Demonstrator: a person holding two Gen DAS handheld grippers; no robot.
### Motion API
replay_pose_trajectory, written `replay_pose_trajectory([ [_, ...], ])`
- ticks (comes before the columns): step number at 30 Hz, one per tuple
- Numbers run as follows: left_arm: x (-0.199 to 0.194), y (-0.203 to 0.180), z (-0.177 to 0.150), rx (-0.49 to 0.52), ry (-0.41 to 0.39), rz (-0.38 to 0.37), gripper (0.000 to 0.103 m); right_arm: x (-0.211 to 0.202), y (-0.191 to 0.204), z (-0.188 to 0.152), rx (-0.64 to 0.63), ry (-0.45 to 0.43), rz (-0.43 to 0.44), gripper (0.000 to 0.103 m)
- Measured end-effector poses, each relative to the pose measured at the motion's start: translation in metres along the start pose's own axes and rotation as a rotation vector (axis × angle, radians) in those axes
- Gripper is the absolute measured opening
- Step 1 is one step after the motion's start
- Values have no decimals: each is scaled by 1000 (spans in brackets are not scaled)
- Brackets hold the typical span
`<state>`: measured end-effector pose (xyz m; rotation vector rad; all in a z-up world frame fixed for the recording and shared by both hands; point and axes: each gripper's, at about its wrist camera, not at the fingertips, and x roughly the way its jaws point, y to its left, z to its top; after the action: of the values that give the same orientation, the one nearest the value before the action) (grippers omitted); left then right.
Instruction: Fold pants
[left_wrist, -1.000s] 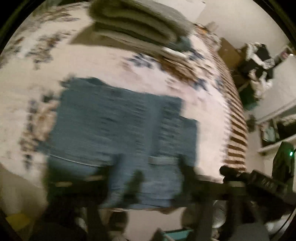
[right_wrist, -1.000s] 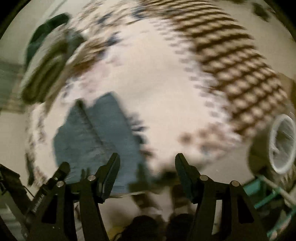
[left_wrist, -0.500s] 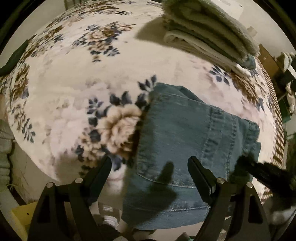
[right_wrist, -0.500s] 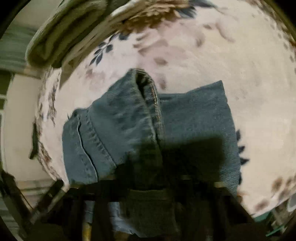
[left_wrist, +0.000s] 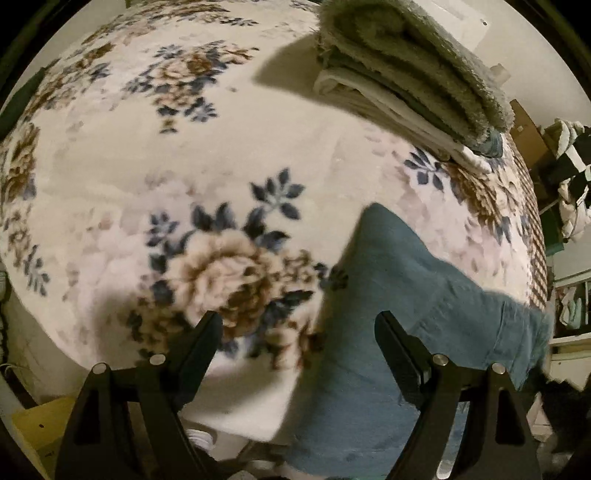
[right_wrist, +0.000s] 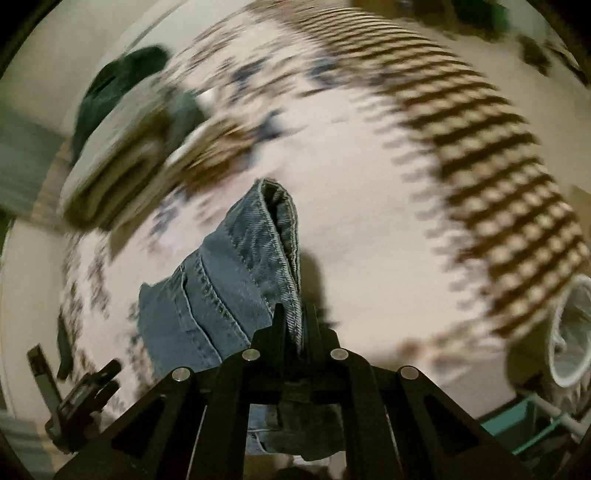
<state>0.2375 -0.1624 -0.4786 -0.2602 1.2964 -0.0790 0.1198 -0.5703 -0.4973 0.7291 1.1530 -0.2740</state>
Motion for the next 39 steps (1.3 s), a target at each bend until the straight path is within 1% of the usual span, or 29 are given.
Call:
replay_pose_trajectory([
  [2, 11, -11, 6, 13, 14, -16, 84, 1, -32, 6, 54, 15, -37, 8],
  [4, 26, -24, 12, 37, 37, -23, 84, 15, -43, 6, 47, 46, -71, 8],
  [5, 36, -32, 16, 50, 52, -30, 84, 28, -49, 6, 44, 92, -72, 9],
  [7, 54, -47, 24, 70, 87, -39, 84, 47, -57, 7, 79, 164, -57, 11],
  [9, 66, -57, 31, 89, 99, -35, 84, 52, -65, 9, 128, 184, -42, 29],
  [10, 71, -62, 36, 100, 97, -44, 84, 50, -72, 11, 170, 179, -24, 33],
  [11, 75, -65, 40, 108, 100, -53, 84, 48, -76, 11, 196, 164, 5, 44],
  [13, 89, -70, 50, 122, 120, -31, 84, 46, -84, 13, 233, 131, 65, 48],
  [14, 95, -70, 53, 119, 128, -33, 85, 47, -86, 15, 233, 126, 83, 51],
  [15, 100, -70, 56, 116, 138, -31, 87, 49, -86, 17, 229, 125, 92, 56],
  [16, 106, -68, 58, 110, 151, -28, 91, 55, -85, 20, 220, 128, 108, 58],
  [17, 111, -67, 60, 104, 157, -33, 93, 60, -85, 24, 215, 134, 126, 61],
  [19, 115, -66, 62, 107, 163, -33, 95, 77, -81, 32, 220, 174, 176, 62],
  [20, 115, -66, 62, 113, 161, -31, 95, 86, -75, 35, 229, 195, 193, 61],
  [21, 115, -67, 61, 123, 158, -28, 95, 94, -72, 36, 239, 208, 206, 31],
  [22, 115, -67, 61, 134, 153, -26, 95, 91, -67, 36, 223, 161, 200, 17],
  [23, 115, -66, 61, 138, 152, -30, 96, 88, -60, 37, 187, 150, 147, 9],
  [24, 116, -66, 61, 137, 153, -36, 97, 85, -55, 38, 158, 132, 98, 5],
  [25, 116, -65, 61, 137, 153, -44, 98, 78, -57, 38, 166, 102, 46, 5],
  [26, 118, -67, 62, 140, 154, -42, 98, 77, -64, 39, 192, 102, 47, 5],
  [27, 117, -67, 61, 139, 156, -39, 98, 80, -69, 39, 209, 123, 62, 5],
  [29, 111, -66, 63, 124, 157, -43, 98, 81, -69, 37, 195, 149, 89, 6],
  [31, 96, -59, 61, 112, 146, -51, 98, 74, -68, 34, 202, 179, 125, 11],
  [32, 88, -57, 58, 107, 136, -61, 98, 70, -67, 32, 217, 200, 134, 21],
  [33, 80, -55, 53, 105, 127, -70, 98, 63, -69, 28, 229, 209, 148, 44],
  [35, 66, -50, 36, 106, 125, -82, 98, 47, -77, 16, 254, 201, 145, 63],
  [36, 63, -47, 27, 104, 133, -86, 98, 43, -81, 9, 272, 202, 142, 63],
  [38, 60, -43, 7, 98, 162, -90, 98, 45, -96, -15, 342, 255, 134, 63],
  [39, 61, -43, -2, 99, 173, -87, 98, 52, -105, -28, 394, 296, 142, 63],
])
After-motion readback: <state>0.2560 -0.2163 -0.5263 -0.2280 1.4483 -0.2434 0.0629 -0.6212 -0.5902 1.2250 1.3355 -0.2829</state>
